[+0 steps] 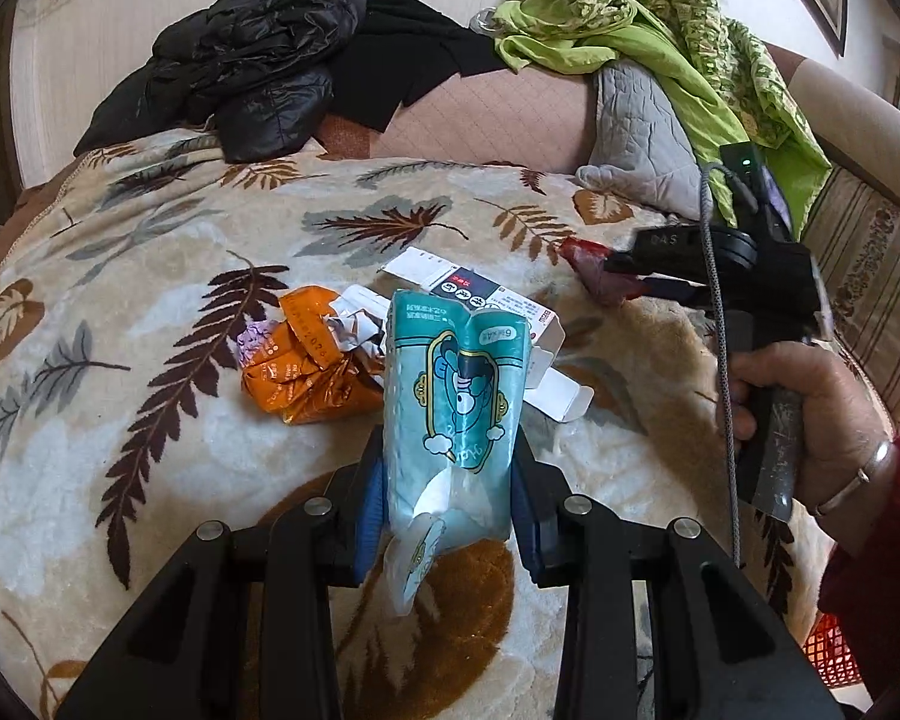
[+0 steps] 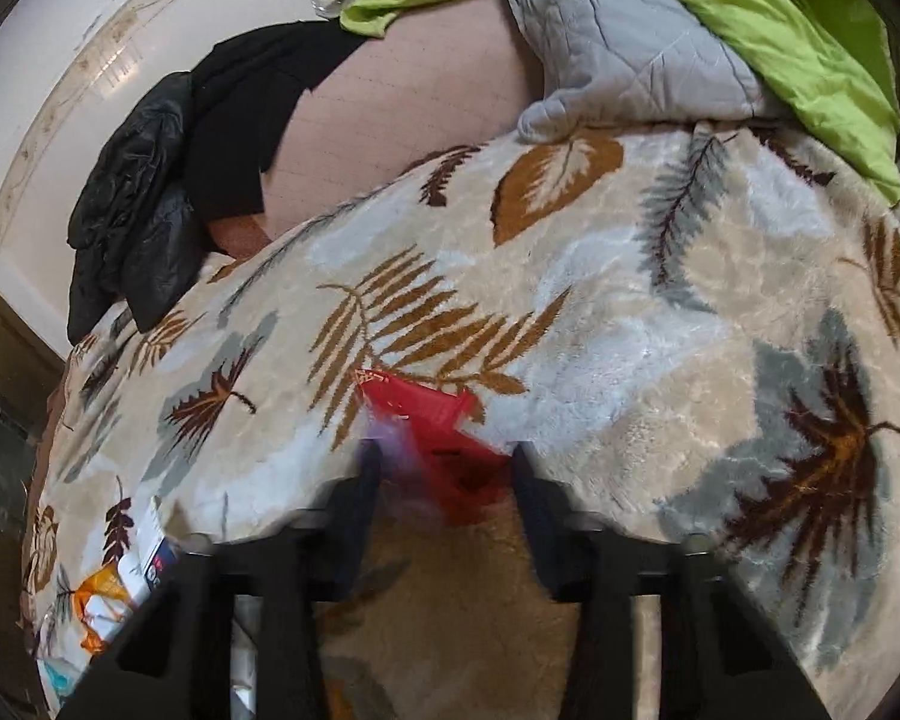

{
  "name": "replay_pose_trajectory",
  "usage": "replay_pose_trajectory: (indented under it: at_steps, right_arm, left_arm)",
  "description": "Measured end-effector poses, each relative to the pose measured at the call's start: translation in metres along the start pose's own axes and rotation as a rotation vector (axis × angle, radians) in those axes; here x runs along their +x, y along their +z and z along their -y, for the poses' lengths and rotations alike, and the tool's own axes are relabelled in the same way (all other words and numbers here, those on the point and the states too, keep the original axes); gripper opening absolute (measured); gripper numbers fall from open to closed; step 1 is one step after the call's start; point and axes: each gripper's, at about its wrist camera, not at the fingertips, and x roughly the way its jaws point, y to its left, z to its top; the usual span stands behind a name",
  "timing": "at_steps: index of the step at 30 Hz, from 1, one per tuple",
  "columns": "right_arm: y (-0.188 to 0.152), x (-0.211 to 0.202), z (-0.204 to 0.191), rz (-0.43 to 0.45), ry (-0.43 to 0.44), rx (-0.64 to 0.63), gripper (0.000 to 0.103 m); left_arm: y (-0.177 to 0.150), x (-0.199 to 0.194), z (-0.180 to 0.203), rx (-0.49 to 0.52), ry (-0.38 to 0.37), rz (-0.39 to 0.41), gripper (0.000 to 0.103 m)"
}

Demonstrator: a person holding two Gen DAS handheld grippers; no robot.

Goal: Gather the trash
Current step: 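Grasp the red-and-purple wrapper with the right tool and lift it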

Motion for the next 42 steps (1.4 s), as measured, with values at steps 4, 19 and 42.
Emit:
replay_pose_trajectory:
  at_steps: [4, 19, 42]
  right_arm:
    - [-0.015, -0.024, 0.001, 0.009, 0.021, -0.012, 0.021]
    - [-0.123, -0.182, -0.022, 0.092, 0.160, -0.065, 0.020]
    - [-0.181, -0.212, -0.043, 0.111, 0.206, -0.114, 0.020]
  left_arm:
    - [-0.003, -0.006, 0.004, 0.007, 0.012, 0.013, 0.035]
    - [-0.036, -0.070, 0.009, 0.034, 0.005, 0.046, 0.035]
    - [-0.065, -0.087, 0.002, 0.065, 0.154, 0.100, 0.035]
